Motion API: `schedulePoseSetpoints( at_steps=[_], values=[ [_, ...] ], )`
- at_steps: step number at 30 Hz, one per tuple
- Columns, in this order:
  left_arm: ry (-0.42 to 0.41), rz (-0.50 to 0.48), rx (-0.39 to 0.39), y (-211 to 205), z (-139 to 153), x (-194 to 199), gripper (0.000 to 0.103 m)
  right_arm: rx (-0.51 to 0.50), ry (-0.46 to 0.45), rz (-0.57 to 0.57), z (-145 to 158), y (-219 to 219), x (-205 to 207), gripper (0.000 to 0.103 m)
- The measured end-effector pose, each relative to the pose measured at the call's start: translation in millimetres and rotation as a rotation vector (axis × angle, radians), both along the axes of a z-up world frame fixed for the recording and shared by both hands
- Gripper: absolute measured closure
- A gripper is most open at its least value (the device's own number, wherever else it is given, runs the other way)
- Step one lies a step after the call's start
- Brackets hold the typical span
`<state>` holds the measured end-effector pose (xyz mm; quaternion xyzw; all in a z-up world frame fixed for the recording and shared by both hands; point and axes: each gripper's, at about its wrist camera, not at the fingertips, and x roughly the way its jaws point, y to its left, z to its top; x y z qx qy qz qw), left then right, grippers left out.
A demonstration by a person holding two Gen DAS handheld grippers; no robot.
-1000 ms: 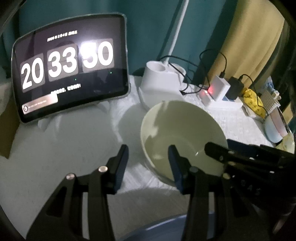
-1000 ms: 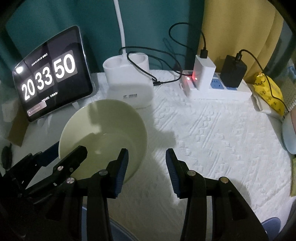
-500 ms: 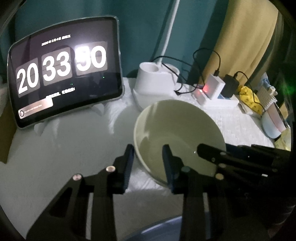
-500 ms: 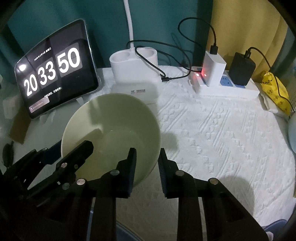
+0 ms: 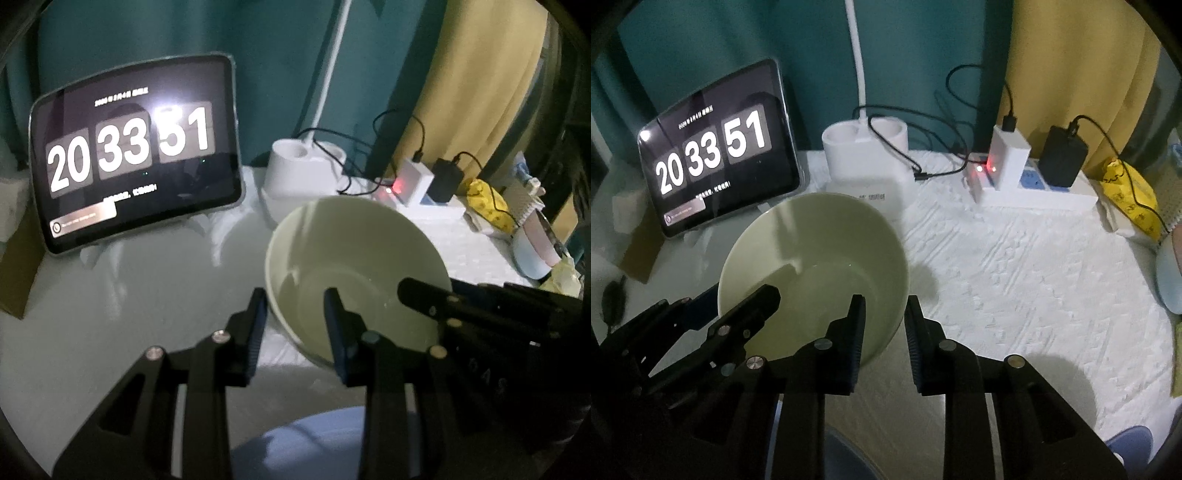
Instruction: Organize plates and bowls
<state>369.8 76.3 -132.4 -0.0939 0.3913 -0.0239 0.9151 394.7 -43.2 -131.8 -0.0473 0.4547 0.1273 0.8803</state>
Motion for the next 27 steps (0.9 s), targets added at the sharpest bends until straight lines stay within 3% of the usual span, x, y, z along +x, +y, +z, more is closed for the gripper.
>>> schedulePoseSetpoints(
  at_steps=[27],
  values=[
    [-0.123,-0.027,0.024,-48.5,51.8,-66.6,0.071,0.064,-0.166,-0.011,64.4,-47.4,-70.5,0.08]
  ],
)
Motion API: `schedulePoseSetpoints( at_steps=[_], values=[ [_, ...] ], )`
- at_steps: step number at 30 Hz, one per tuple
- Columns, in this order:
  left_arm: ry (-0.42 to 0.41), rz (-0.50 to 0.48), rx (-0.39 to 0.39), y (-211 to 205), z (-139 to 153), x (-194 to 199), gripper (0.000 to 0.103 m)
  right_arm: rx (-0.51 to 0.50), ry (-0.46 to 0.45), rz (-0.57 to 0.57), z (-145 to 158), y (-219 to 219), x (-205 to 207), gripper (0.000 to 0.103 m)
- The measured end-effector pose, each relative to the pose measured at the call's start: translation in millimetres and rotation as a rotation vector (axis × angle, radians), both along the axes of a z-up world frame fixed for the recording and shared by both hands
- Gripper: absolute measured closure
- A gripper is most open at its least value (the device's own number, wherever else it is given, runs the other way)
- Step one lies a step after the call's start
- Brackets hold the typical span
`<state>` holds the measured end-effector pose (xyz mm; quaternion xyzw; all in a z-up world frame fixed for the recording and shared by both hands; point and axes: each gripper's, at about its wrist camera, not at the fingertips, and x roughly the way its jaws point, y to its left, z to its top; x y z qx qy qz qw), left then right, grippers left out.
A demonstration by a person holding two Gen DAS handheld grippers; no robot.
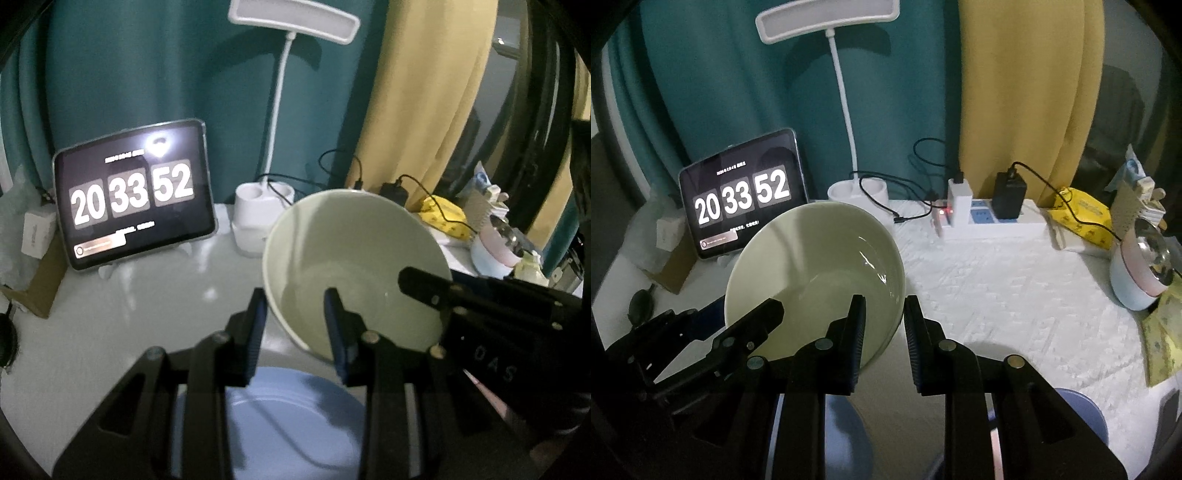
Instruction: Organize plates and bowls
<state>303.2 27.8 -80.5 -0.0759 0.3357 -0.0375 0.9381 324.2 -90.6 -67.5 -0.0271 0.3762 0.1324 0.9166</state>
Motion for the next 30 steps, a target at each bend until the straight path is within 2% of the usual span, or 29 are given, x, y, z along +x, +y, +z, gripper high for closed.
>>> schedulePoseSetpoints(
  at_steps=[13,30],
  values=[
    [-0.041,-0.036,0.019,-34.8,20.1,-23.8,0.071,0.032,-0.044,-0.035,15.6,-26.4,-27.6,0.08],
    [-0.055,-0.122,0.036,-90.6,30.9,-48.9,0.071,0.053,-0.088,-0.108,29.5,-82.2,-67.2,0.08]
  ],
)
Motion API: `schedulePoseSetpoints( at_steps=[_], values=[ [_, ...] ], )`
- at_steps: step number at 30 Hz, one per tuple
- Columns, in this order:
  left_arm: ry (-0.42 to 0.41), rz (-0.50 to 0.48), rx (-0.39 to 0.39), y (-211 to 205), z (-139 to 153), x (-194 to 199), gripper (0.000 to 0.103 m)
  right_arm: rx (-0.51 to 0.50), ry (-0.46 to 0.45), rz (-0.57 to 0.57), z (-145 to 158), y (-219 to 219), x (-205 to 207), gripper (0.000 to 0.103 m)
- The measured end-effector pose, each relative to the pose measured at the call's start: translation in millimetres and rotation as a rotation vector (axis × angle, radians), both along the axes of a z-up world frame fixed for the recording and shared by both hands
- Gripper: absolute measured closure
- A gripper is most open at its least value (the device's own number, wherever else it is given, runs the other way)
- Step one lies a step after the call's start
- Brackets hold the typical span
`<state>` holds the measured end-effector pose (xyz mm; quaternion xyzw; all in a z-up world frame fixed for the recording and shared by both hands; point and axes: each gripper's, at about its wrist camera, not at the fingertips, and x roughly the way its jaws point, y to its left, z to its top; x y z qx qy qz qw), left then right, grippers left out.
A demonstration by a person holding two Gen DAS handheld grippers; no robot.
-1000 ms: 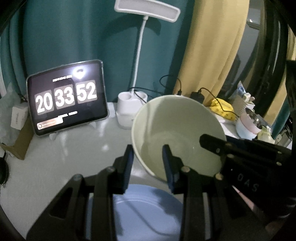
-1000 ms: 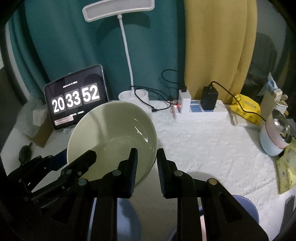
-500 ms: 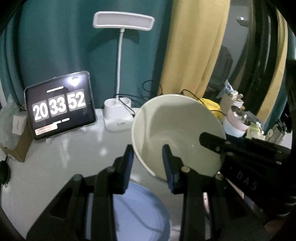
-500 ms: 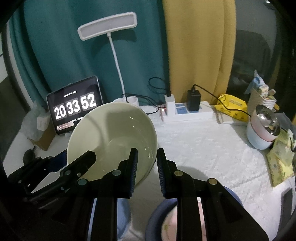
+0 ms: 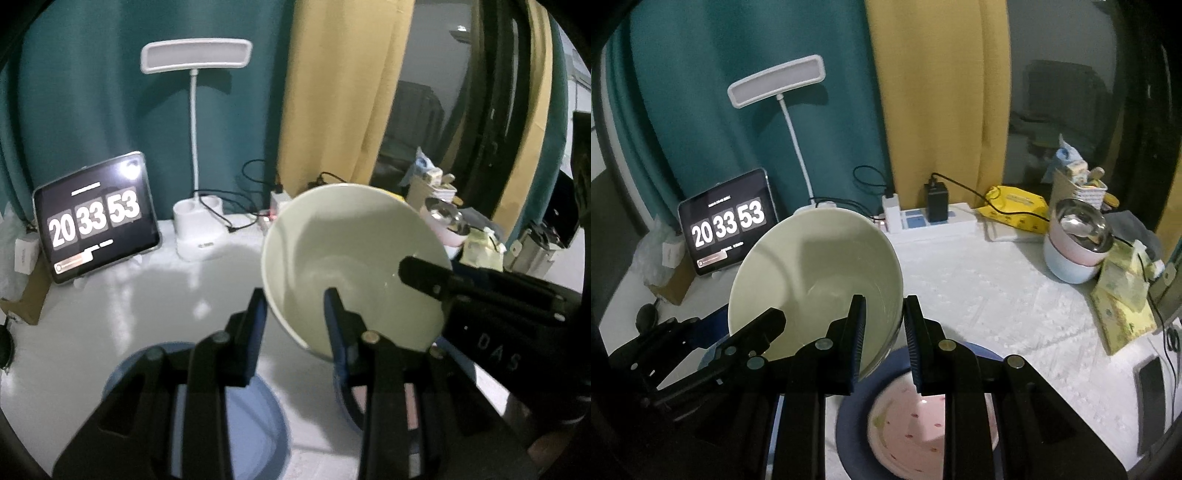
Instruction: Organize plates and bowls
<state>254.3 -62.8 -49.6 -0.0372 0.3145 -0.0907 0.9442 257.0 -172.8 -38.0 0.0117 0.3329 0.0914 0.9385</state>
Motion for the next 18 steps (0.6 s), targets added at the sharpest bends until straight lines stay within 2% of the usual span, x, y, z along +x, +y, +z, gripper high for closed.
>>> schedulePoseSetpoints(
  at_steps=[10,18],
  values=[
    [0.011,-0.049,0.018,-26.3,-3.5,-11.8,0.071,0.013,0.006,-0.044,-4.4,-29.4,-19.6,0.08],
    [0.046,-0.087,0.042,-49.0,-17.9,-18.9,0.071,0.024,0.028,-0.078,-15.8,-50.2,-28.3,0.08]
  ],
)
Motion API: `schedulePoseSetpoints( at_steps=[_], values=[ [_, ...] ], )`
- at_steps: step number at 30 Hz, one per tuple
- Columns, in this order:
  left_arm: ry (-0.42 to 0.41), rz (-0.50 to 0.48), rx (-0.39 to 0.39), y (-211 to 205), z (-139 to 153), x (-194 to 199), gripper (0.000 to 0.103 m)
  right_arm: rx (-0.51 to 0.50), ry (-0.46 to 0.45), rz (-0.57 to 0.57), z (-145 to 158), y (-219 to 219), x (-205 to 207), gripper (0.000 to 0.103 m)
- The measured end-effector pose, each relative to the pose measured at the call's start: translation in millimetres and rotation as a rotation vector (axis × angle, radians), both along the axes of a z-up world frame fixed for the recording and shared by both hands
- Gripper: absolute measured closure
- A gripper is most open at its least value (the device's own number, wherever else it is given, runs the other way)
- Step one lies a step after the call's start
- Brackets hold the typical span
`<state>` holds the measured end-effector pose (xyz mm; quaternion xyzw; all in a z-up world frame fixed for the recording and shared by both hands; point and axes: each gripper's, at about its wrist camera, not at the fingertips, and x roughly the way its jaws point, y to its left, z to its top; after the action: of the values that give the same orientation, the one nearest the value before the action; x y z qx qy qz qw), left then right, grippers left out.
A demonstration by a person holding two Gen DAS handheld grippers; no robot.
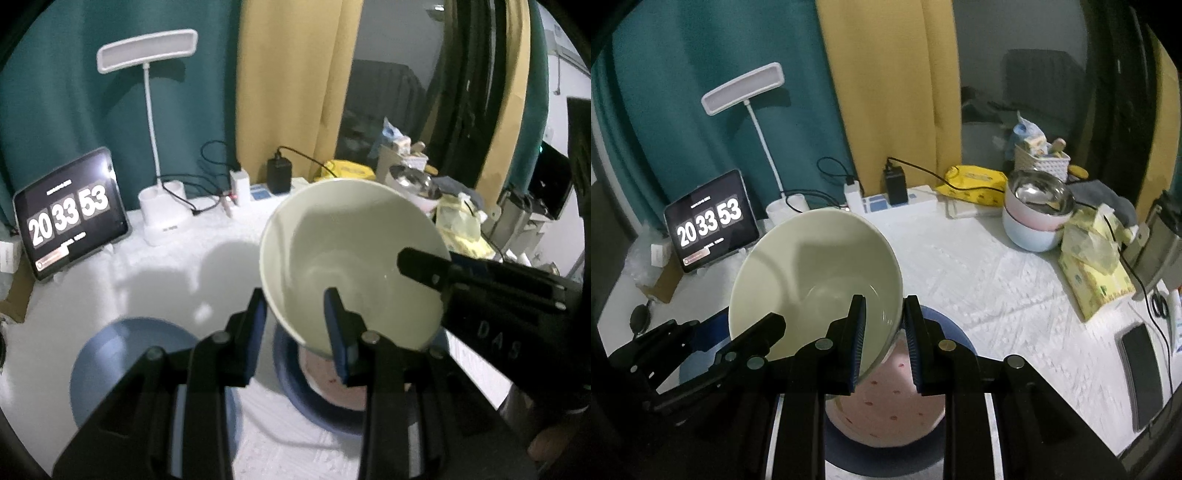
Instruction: Organize plates and bowls
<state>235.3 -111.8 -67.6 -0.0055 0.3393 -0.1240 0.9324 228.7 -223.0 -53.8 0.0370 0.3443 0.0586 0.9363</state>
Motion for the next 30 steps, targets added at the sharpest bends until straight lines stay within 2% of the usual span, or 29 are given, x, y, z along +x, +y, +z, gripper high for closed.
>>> schedulePoseSetpoints(
  at_steps=[18,30],
  values=[
    [0.087,-0.034,0.054,-31.5,-40.7,0.6,0.071,0.009,0.074,-0.043,-37.5,-32.0,-0.8,0.08],
    [0.106,-0.043,0.081,-31.0,-48.1,-4.5,0.071,0.03,0.108,-0.032,-50.8,-33.5,-2.1,0.08]
  ],
)
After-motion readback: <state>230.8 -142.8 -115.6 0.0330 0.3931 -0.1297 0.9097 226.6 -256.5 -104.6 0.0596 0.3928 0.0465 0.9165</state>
